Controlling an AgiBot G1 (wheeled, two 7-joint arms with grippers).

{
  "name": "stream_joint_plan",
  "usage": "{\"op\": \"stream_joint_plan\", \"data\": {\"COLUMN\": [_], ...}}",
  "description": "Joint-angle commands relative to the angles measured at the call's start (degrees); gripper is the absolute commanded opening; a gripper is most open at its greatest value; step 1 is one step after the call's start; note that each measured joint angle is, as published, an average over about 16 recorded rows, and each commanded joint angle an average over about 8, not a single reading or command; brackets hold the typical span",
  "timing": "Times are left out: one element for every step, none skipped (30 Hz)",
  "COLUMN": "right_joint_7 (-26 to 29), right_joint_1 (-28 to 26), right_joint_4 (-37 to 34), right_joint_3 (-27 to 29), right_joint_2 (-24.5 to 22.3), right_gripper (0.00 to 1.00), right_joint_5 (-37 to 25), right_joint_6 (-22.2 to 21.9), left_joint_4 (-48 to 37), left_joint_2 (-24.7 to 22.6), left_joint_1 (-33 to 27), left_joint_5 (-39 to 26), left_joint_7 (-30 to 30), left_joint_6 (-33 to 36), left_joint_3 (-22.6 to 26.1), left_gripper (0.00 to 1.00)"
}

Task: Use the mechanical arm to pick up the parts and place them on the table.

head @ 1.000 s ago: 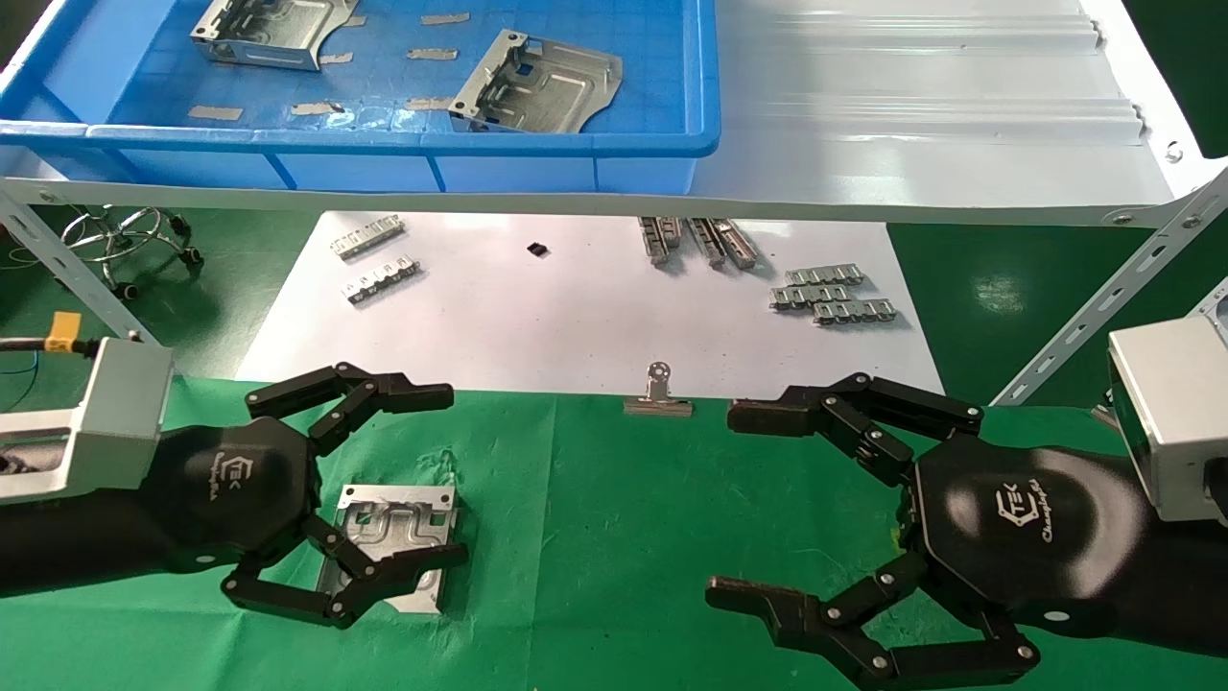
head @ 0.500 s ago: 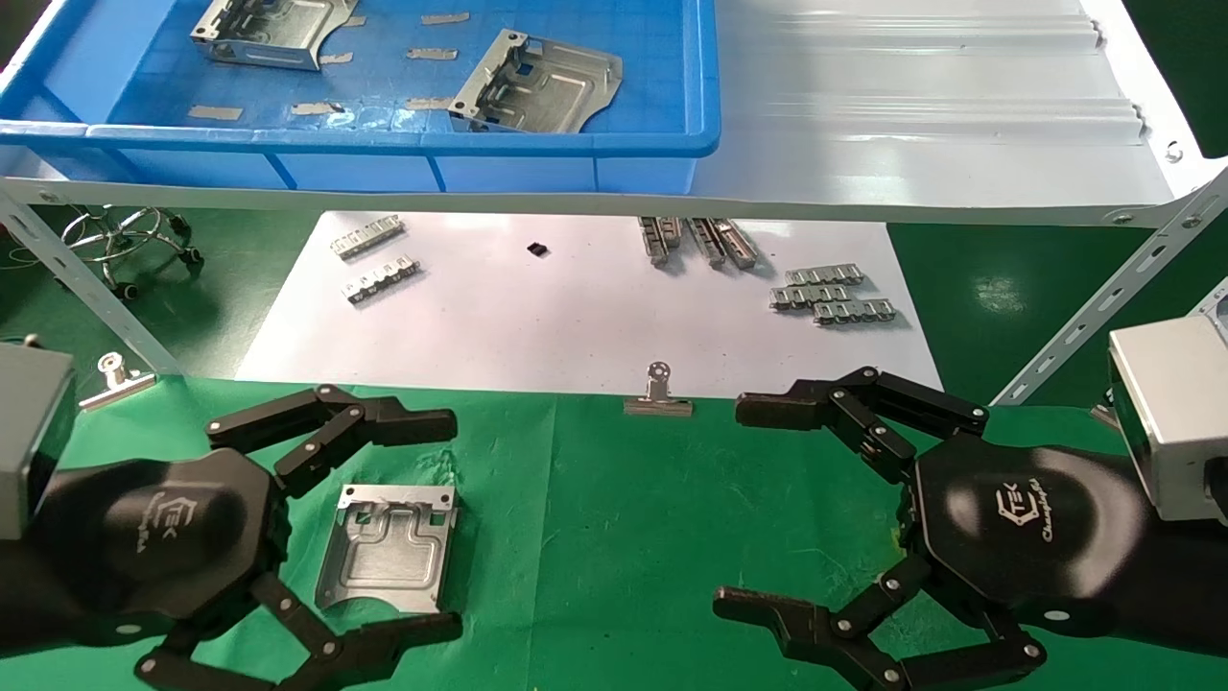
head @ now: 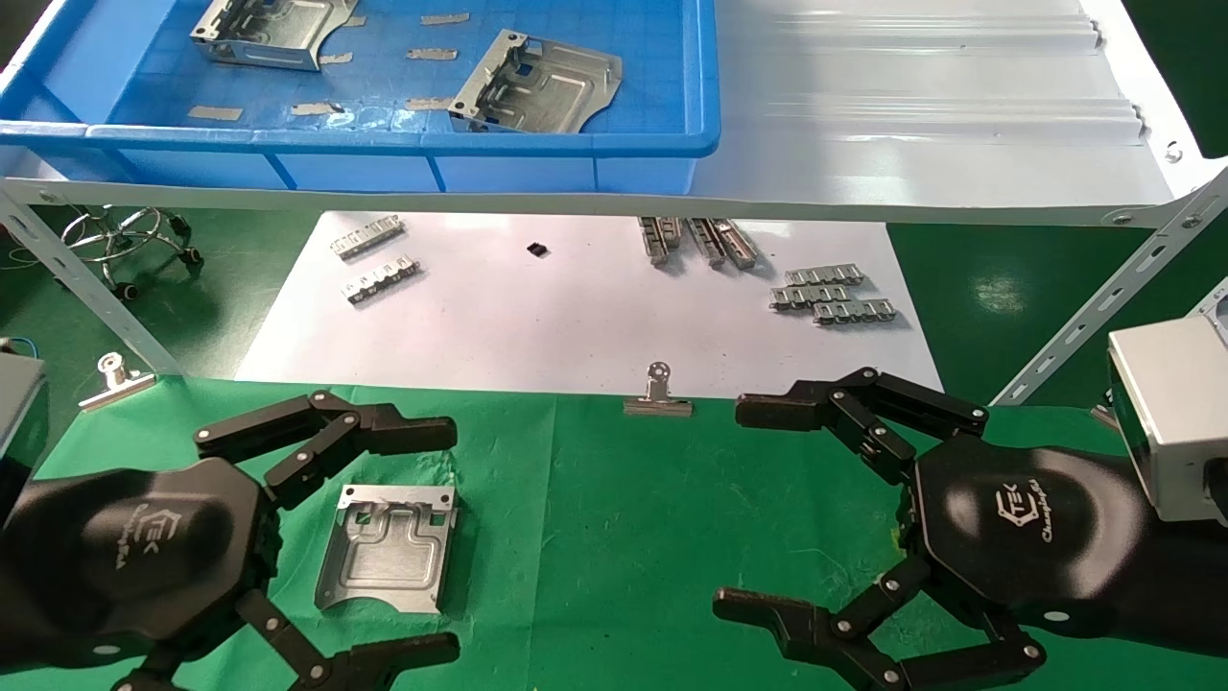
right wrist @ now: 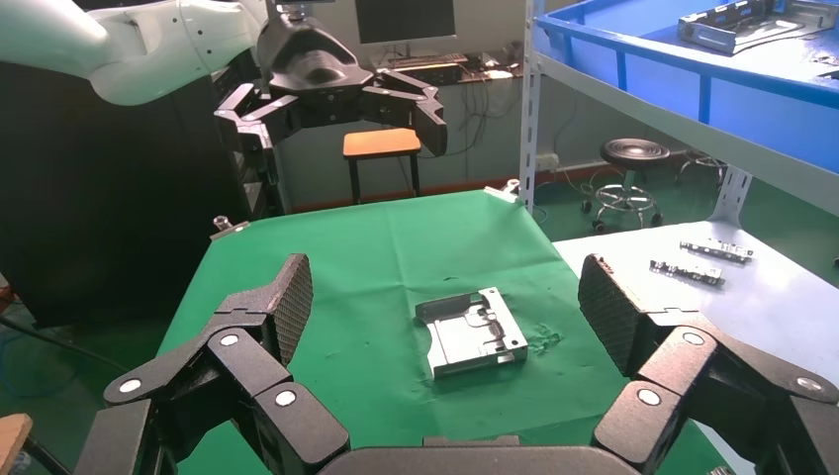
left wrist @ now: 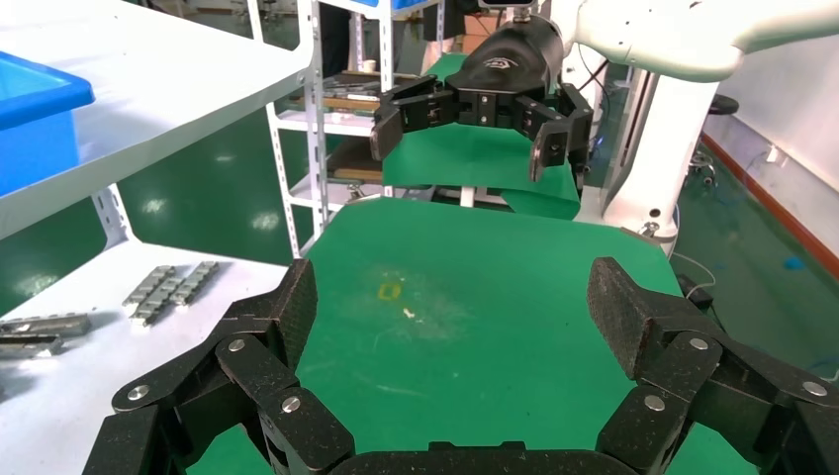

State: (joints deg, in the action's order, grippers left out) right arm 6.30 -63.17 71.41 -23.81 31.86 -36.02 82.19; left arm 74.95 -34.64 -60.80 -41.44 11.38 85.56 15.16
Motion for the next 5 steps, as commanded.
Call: {"op": "stream_joint_plan", "data": {"right_joint_7": [0.0, 0.0, 0.0, 0.0, 0.0], "right_joint_1": [0.0, 0.0, 0.0, 0.0, 0.0], "right_joint_4": [0.0, 0.0, 0.0, 0.0, 0.0], "right_joint_3": [0.0, 0.0, 0.0, 0.0, 0.0], "right_joint_2": [0.0, 0.0, 0.0, 0.0, 0.0], "right_gripper": [1.0, 1.0, 1.0, 1.0, 1.0], "right_joint_5": [0.0, 0.0, 0.0, 0.0, 0.0], "right_joint_6": [0.0, 0.0, 0.0, 0.0, 0.0], "left_joint_4": [-0.37, -0.46, -0.51, -0.55, -0.59], "left_joint_2": [-0.09, -0.11, -0.13, -0.14, -0.15], "left_joint_1": [-0.18, -0.23, -0.25, -0.28, -0.3], "left_joint_5": [-0.07, -0.1, -0.11, -0.12, -0.13], "left_joint_7": [-0.18, -0.22, -0.24, -0.27, -0.29], "left_joint_6": [0.01, 0.02, 0.02, 0.02, 0.03], "left_joint_3": [0.23, 0.28, 0.31, 0.34, 0.36], "left_gripper": [1.0, 1.0, 1.0, 1.0, 1.0]}}
